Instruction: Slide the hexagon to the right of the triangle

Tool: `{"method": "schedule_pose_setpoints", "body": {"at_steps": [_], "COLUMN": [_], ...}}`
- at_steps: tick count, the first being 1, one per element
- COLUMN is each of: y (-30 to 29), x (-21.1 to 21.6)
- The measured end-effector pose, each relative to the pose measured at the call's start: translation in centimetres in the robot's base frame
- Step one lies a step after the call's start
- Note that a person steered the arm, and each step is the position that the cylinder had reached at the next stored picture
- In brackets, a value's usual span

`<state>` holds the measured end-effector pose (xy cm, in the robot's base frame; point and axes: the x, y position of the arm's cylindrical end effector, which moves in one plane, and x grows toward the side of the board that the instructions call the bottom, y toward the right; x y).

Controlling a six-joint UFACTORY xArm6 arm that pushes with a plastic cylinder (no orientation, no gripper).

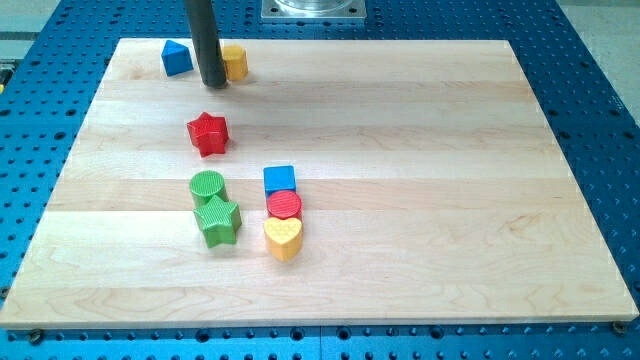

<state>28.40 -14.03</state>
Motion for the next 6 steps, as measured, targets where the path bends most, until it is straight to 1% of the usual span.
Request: {"method": "schedule_pose_setpoints", "body": {"at_steps": [2,3,4,6], "y": [2.6,5.0,4.7,4.3], "x": [0.2,0.2,-2.2,-2.5]}}
